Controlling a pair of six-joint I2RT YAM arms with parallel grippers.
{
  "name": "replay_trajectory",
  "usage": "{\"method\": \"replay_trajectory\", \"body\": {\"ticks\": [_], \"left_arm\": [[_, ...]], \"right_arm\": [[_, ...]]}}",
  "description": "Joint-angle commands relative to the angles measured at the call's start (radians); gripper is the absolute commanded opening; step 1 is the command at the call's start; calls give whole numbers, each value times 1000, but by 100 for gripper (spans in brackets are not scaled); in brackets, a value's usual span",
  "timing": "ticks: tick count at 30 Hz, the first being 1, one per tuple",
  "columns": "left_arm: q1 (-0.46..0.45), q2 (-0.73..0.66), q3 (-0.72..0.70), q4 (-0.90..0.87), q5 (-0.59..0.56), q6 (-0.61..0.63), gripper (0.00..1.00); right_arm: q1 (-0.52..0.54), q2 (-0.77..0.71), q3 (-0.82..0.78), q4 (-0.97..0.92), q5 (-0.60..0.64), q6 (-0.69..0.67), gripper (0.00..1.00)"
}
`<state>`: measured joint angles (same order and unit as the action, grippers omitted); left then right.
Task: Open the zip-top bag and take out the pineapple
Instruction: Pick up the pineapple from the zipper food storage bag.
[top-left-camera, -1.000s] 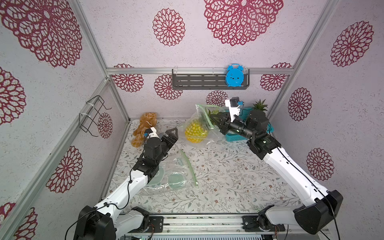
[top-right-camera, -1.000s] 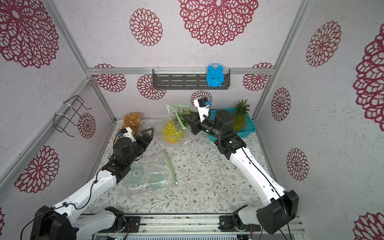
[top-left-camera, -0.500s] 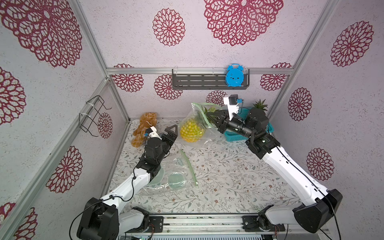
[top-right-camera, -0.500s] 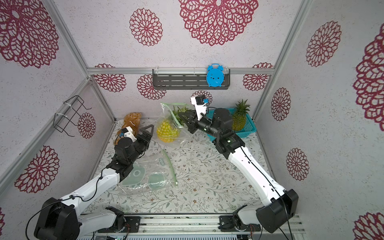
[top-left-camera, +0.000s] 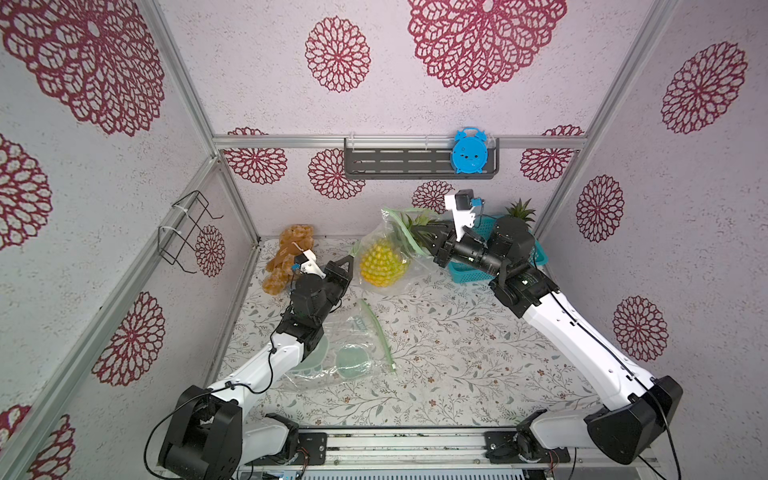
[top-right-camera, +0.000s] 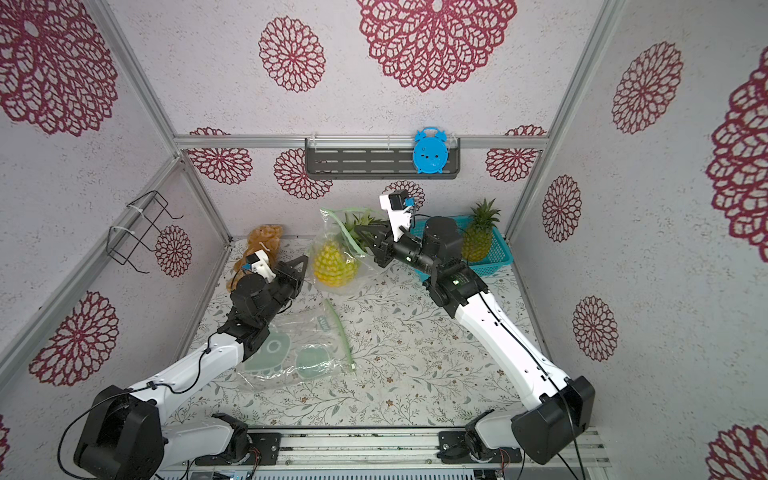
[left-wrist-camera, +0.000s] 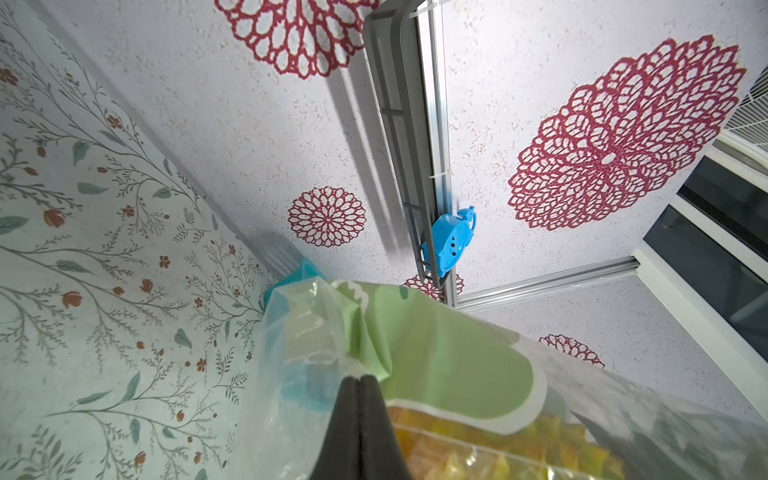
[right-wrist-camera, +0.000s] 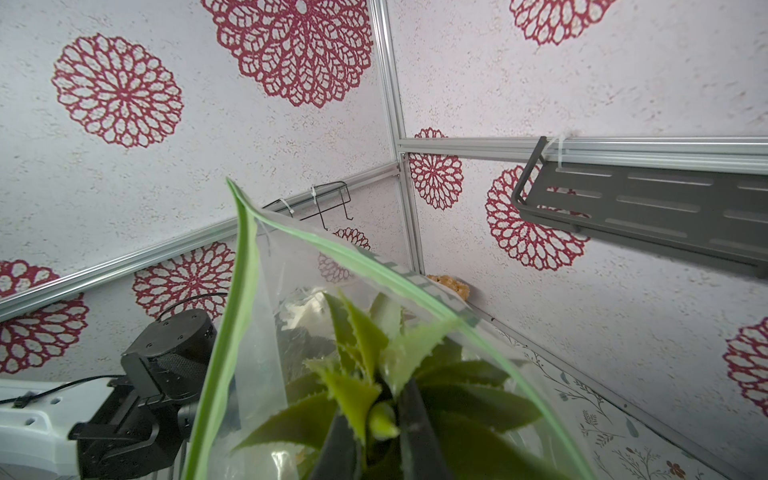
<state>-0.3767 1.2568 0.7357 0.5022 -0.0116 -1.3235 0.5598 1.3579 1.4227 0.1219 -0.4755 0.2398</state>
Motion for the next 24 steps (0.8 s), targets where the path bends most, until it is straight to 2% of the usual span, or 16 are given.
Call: {"method": "replay_trajectory", "body": {"ticks": [1, 11, 14, 24], "left_arm": [[7, -20, 1, -45, -14, 54, 0], [5, -57, 119, -445, -60, 358, 0], [5, -57, 128, -500, -71, 429, 0], [5, -33, 130, -584, -74, 515, 0]], "right_arm": [[5, -58, 39, 137, 36, -27, 0], [6, -127, -42, 155, 75, -73, 0], [6, -144, -67, 175, 95, -85, 0], [6, -188, -148, 298, 110, -88, 0]]}}
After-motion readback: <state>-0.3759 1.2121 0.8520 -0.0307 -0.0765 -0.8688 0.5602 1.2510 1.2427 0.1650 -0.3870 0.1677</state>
